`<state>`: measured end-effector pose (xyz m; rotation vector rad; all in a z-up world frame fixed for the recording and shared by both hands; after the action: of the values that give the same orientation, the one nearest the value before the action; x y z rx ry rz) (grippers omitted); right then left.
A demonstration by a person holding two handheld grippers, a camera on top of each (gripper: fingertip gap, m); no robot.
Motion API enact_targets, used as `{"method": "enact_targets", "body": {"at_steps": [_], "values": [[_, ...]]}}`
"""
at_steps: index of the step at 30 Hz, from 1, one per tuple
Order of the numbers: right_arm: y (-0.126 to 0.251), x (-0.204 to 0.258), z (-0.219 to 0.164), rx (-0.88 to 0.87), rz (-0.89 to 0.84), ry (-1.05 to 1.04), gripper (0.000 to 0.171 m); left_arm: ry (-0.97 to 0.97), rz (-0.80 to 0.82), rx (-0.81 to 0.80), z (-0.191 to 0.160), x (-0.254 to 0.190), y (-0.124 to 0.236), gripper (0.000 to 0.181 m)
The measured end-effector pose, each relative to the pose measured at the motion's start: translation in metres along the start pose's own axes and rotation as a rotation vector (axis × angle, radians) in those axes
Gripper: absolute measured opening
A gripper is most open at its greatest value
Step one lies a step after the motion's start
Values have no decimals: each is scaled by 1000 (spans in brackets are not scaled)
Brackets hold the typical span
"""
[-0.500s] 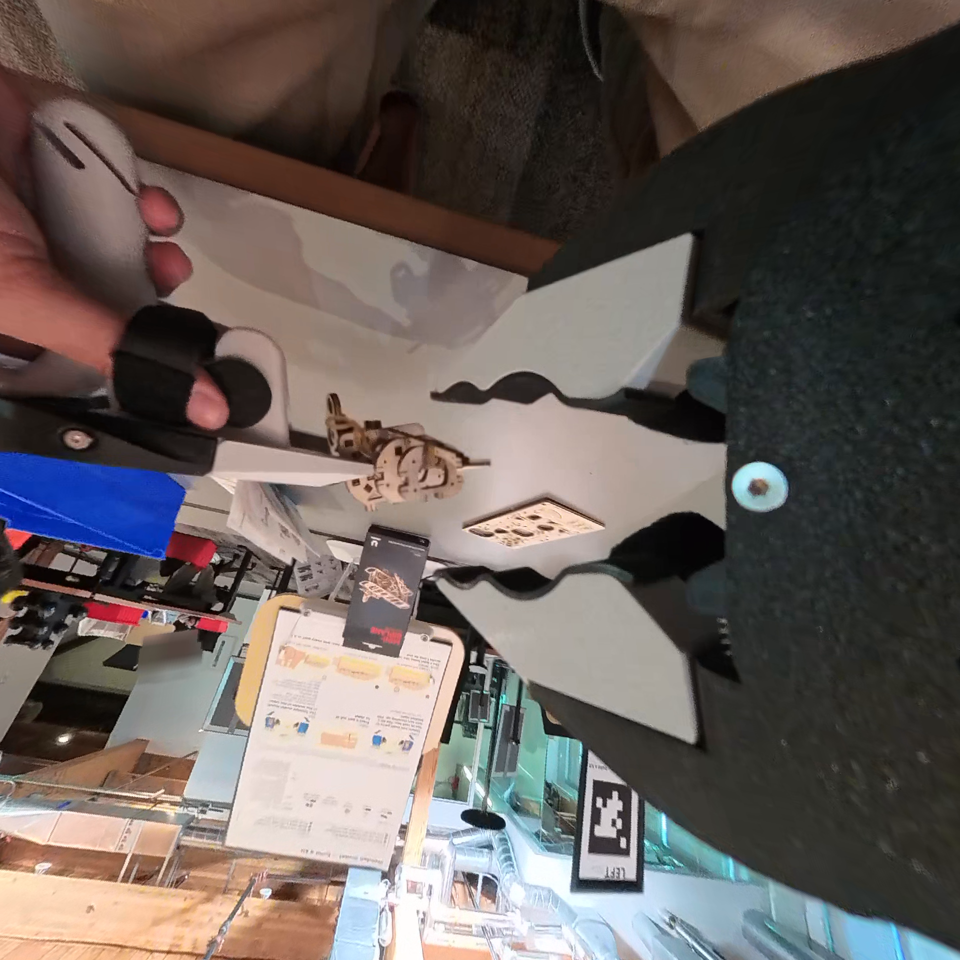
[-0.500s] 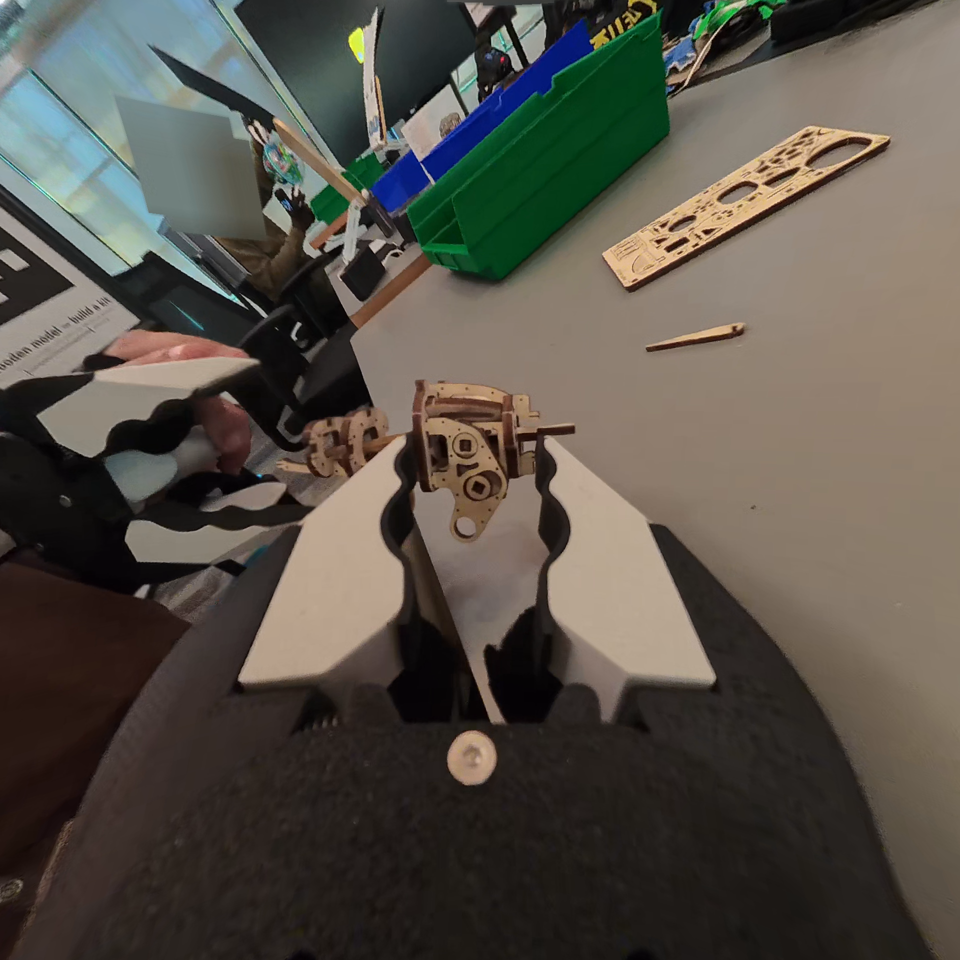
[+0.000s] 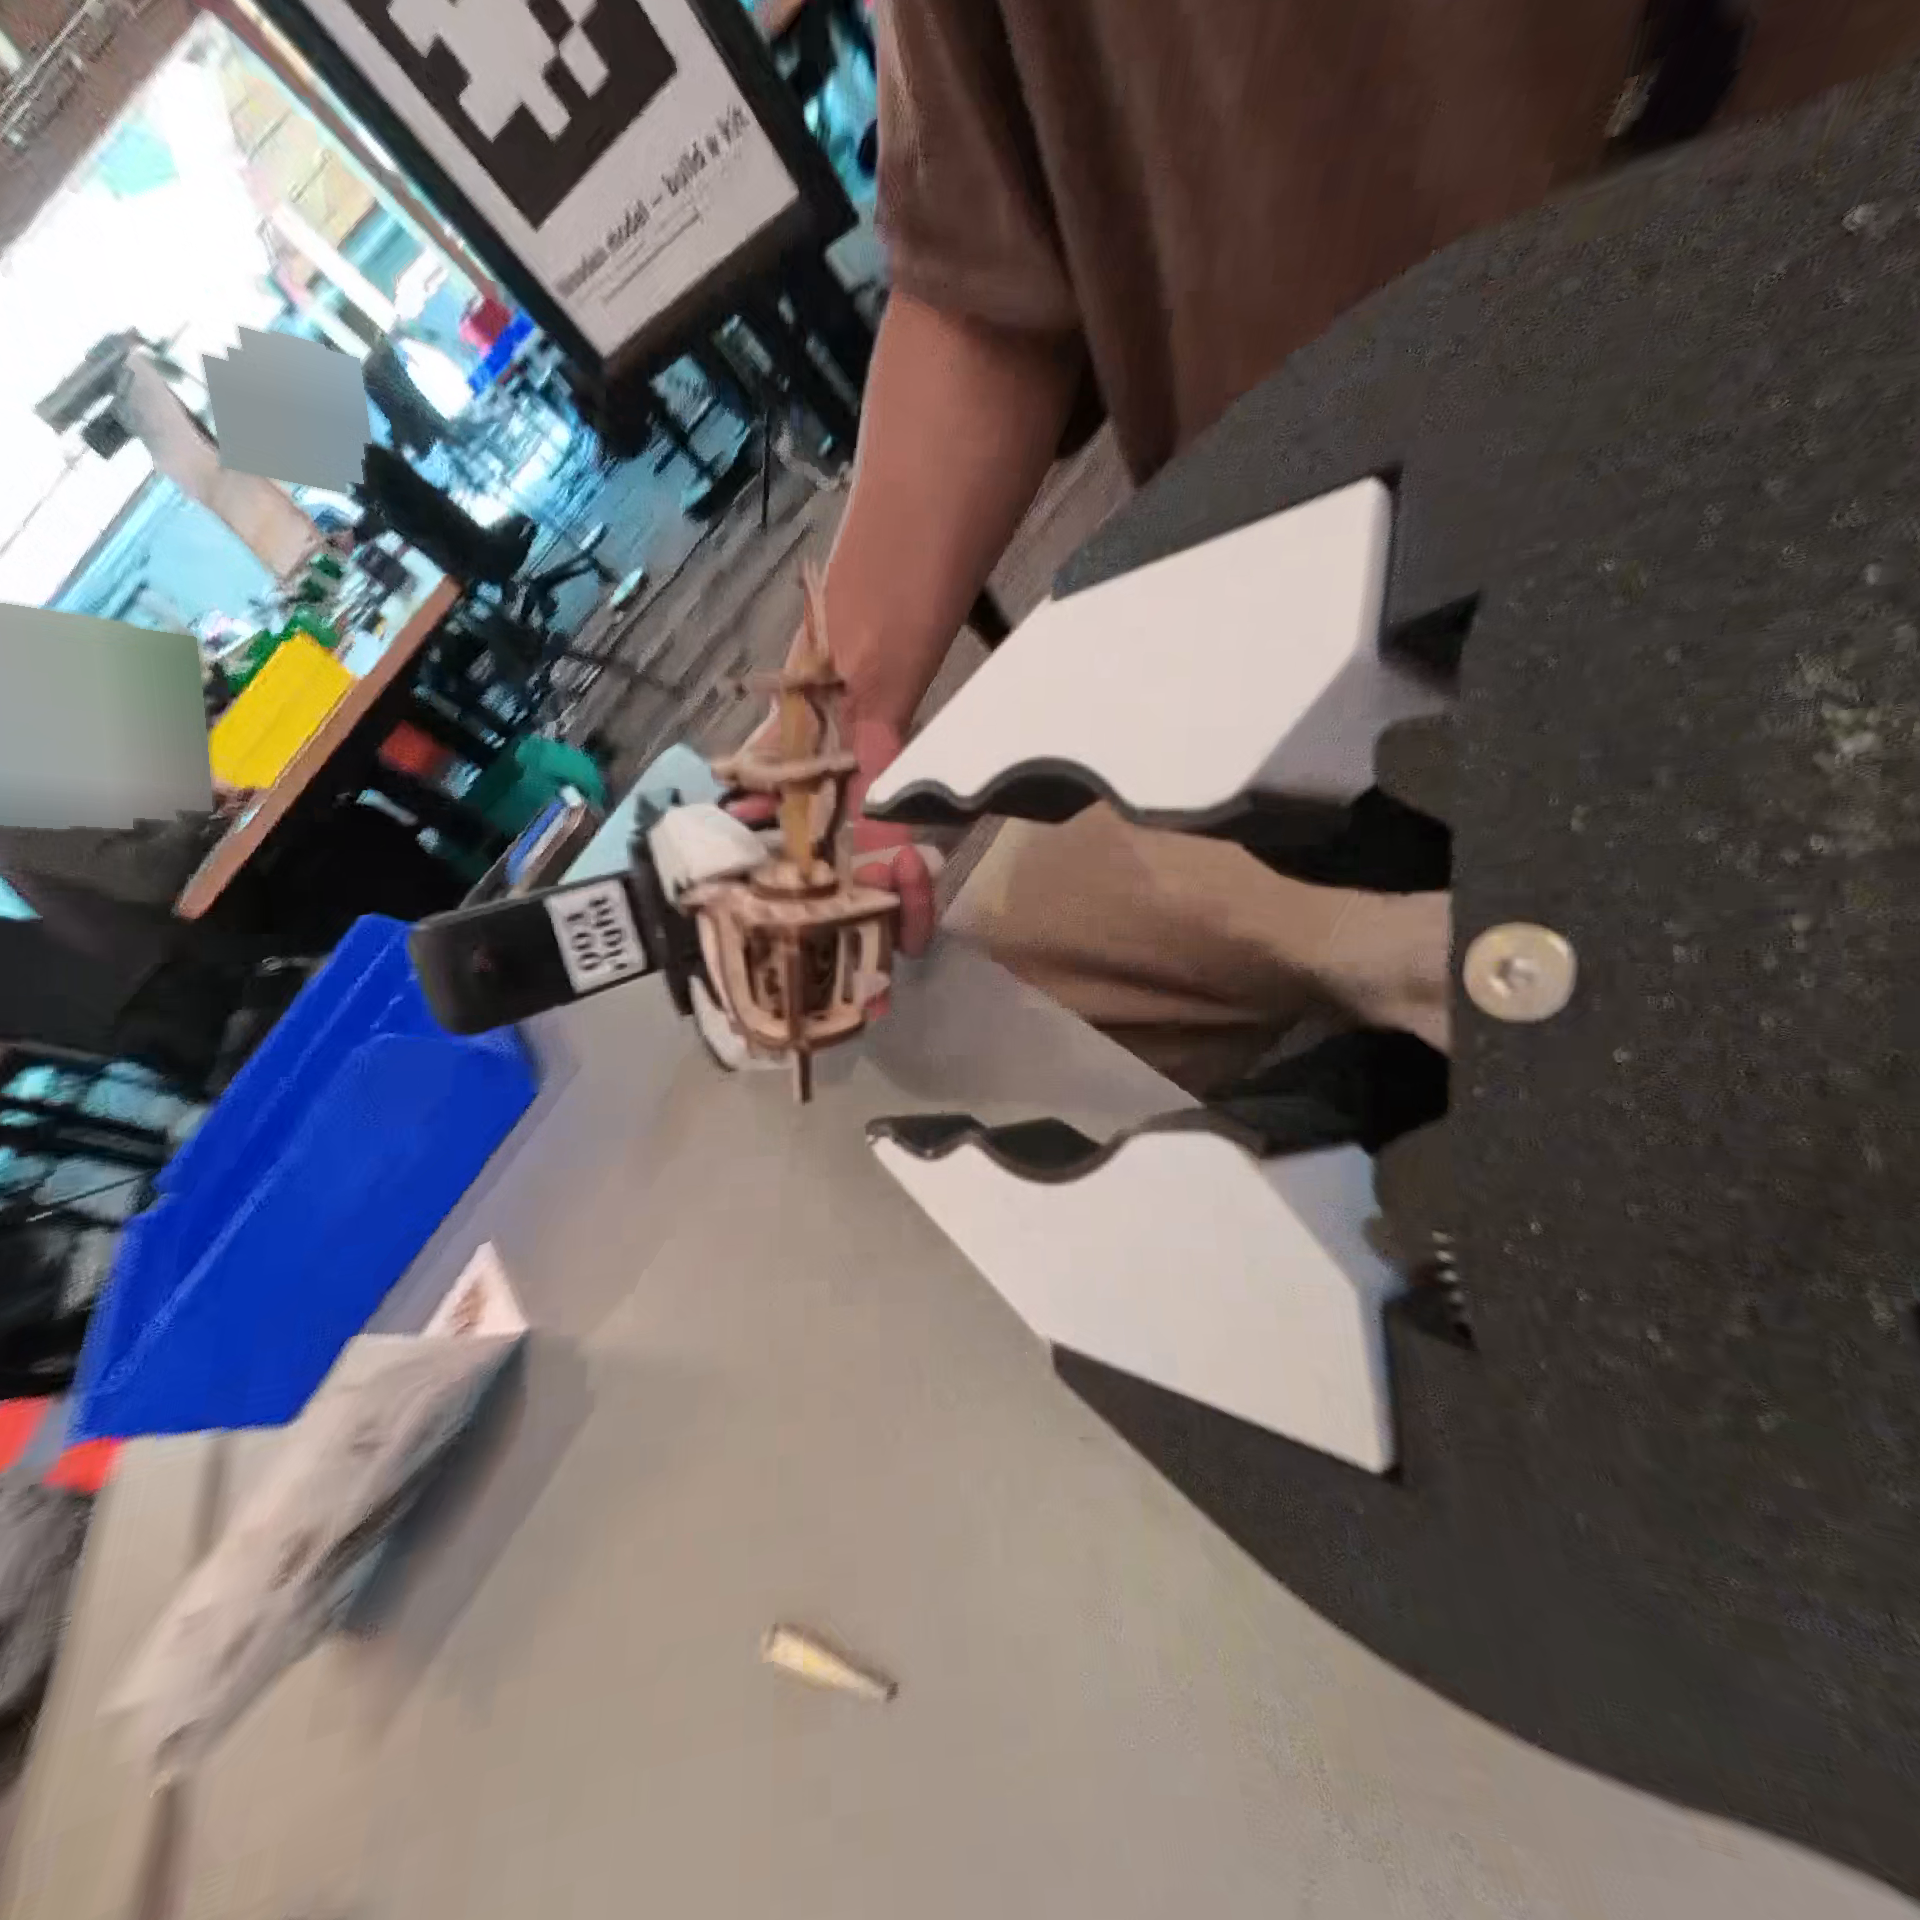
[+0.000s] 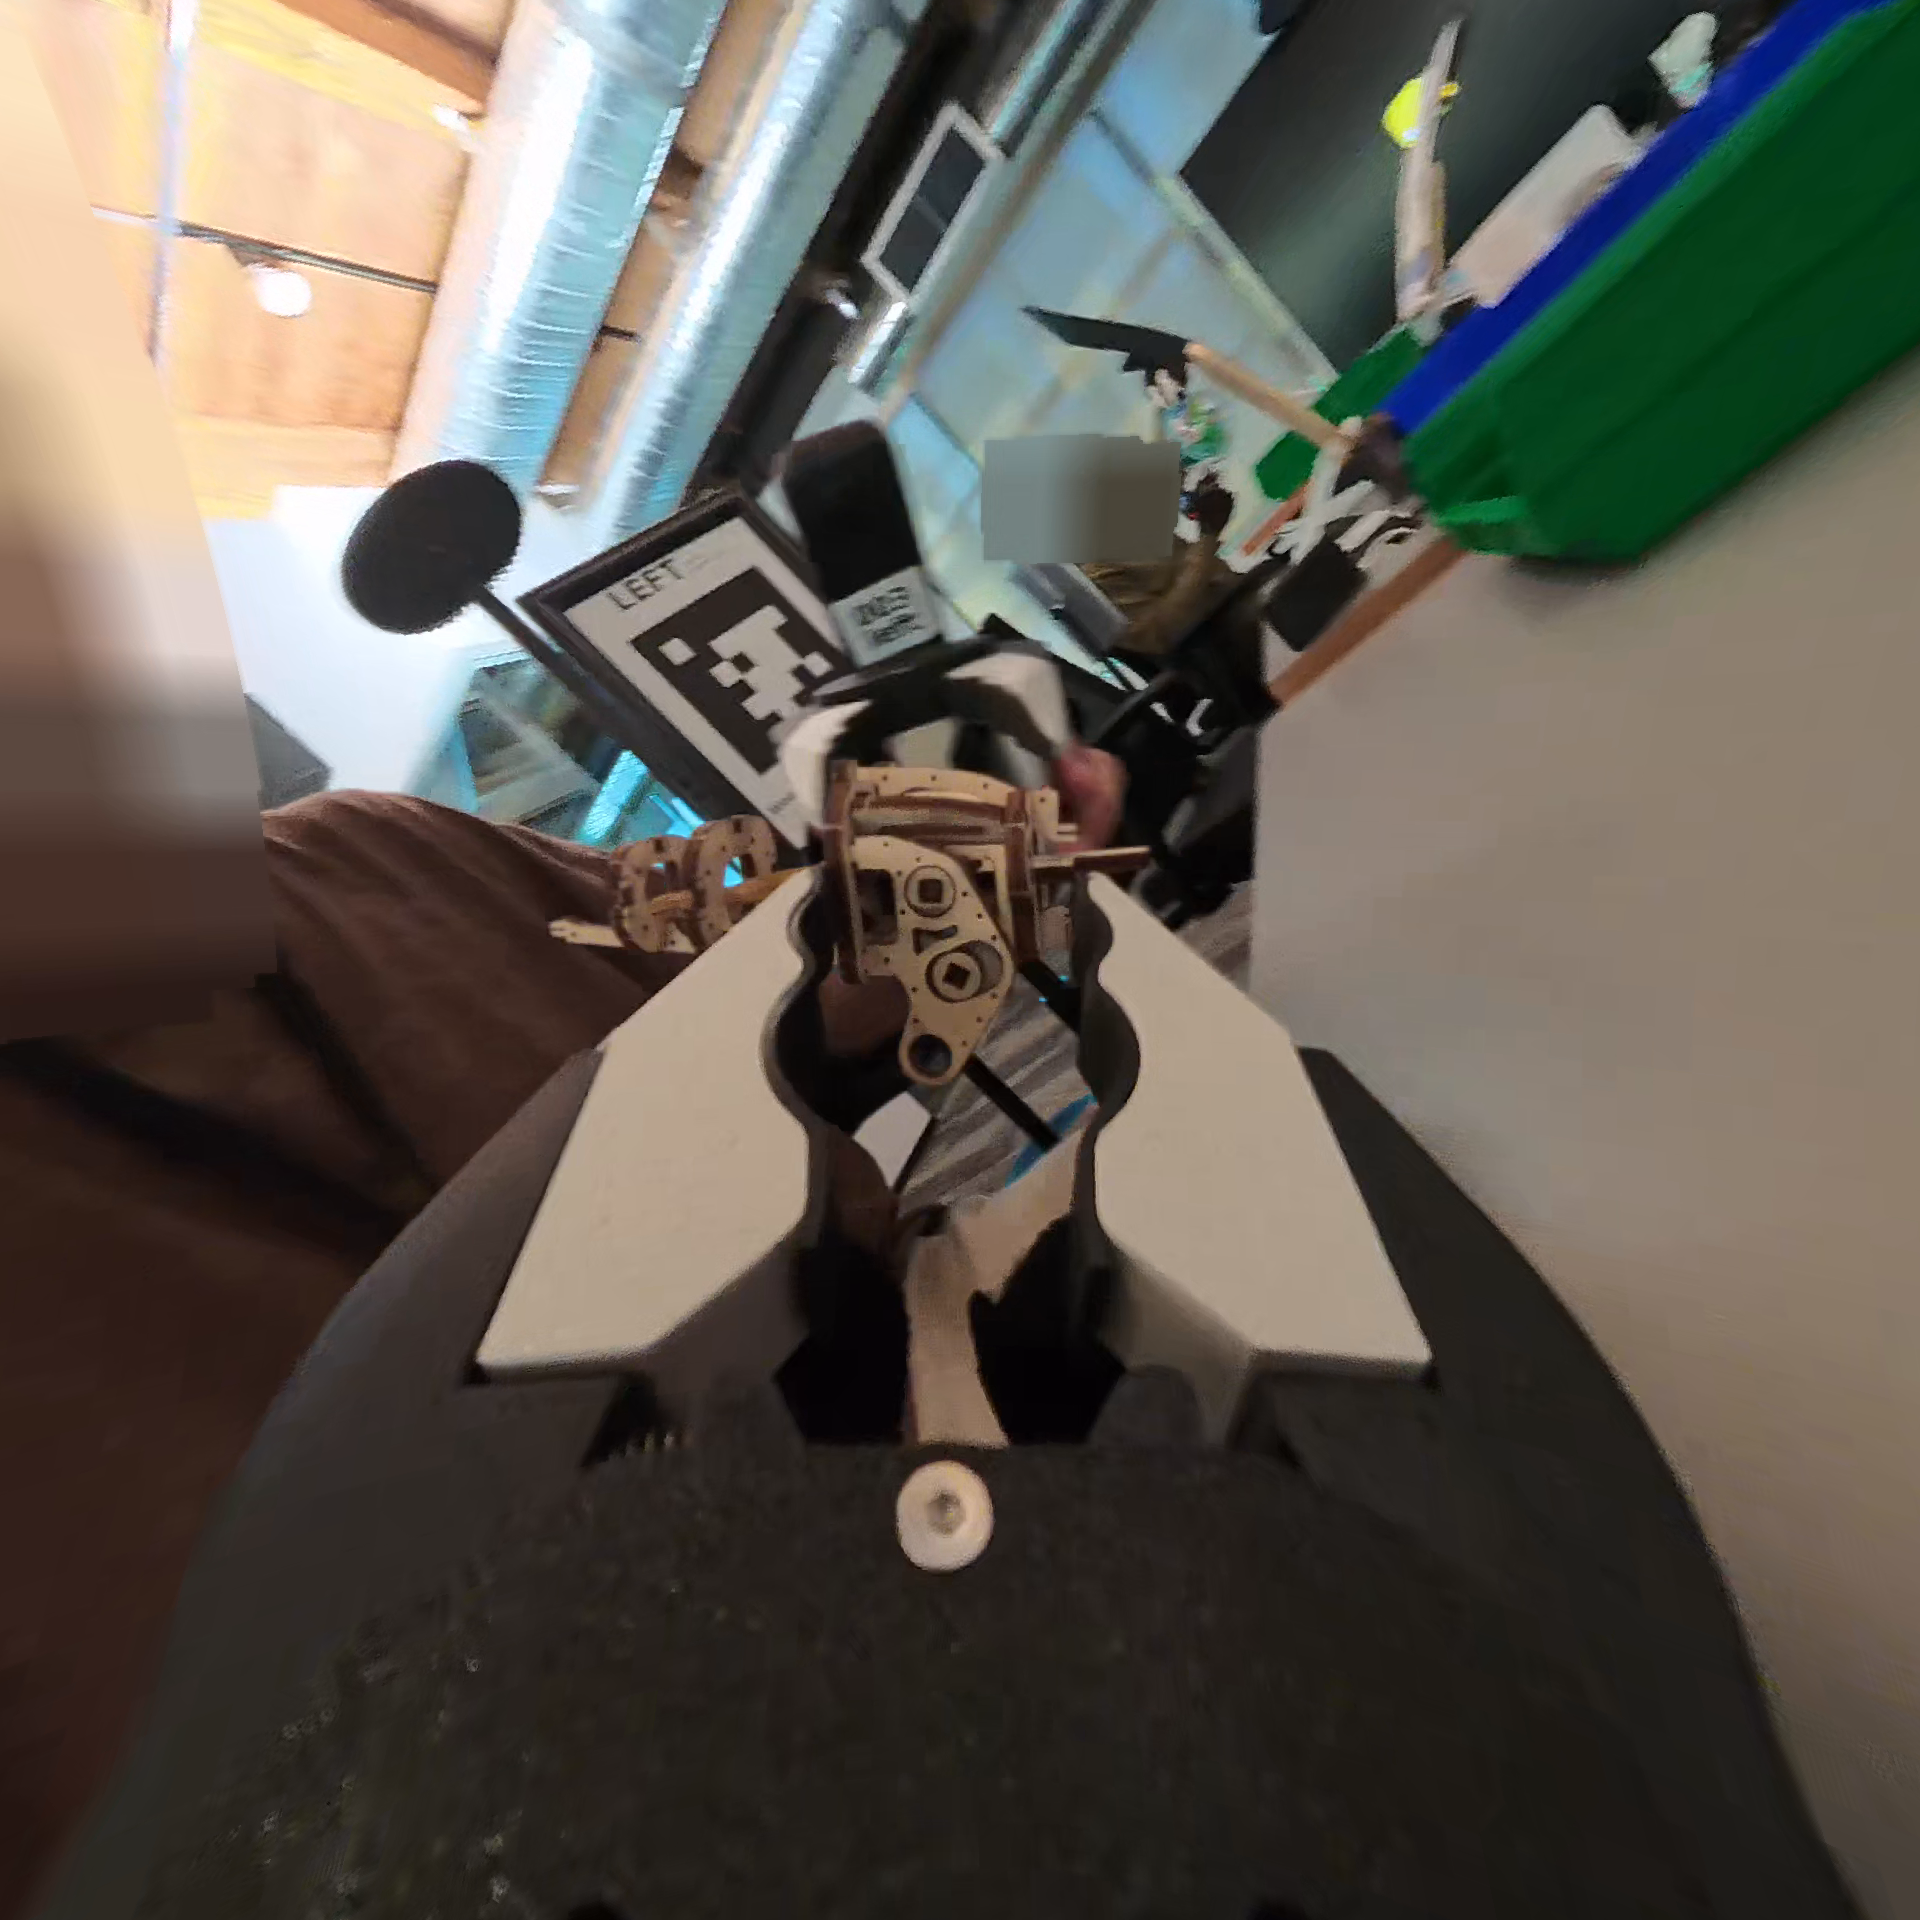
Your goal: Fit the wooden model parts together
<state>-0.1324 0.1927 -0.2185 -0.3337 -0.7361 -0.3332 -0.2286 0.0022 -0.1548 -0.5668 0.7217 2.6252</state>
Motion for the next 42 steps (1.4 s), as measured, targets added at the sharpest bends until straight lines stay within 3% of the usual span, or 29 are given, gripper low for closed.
{"method": "enact_targets", "body": {"at_steps": [8,19,22,25,30,33,37,42], "values": [[-22,-14,17,-37,156,3,44,-68,-42,49,11,9,-2,60],[-48,-28,15,0,180,6,44,-70,-61,30,8,17,2,43],[-49,-34,19,-20,96,45,46,-69,-32,26,2,25,5,42],[-36,-40,34,-43,-54,88,60,-46,64,-13,0,43,15,42],[0,-57,51,190,-590,261,52,10,300,-120,2,104,42,41],[4,-69,58,314,-802,428,50,-15,386,-206,14,145,47,41],[-7,-95,70,482,-795,470,46,-186,350,-286,35,184,33,41],[-15,-130,88,748,-783,482,47,-359,369,-262,51,221,10,41]]}}
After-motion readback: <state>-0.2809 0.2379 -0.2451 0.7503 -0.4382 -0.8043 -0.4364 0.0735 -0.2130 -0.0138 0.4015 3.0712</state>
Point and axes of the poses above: each gripper's, where its closed fingertips meet, y back along the fingers, z out of its top, x = y × z across the jaws, the point moved 9 cm from there along y, back along the fingers, and after that the axes turned 10 degrees about x, right-handed, at the moved point
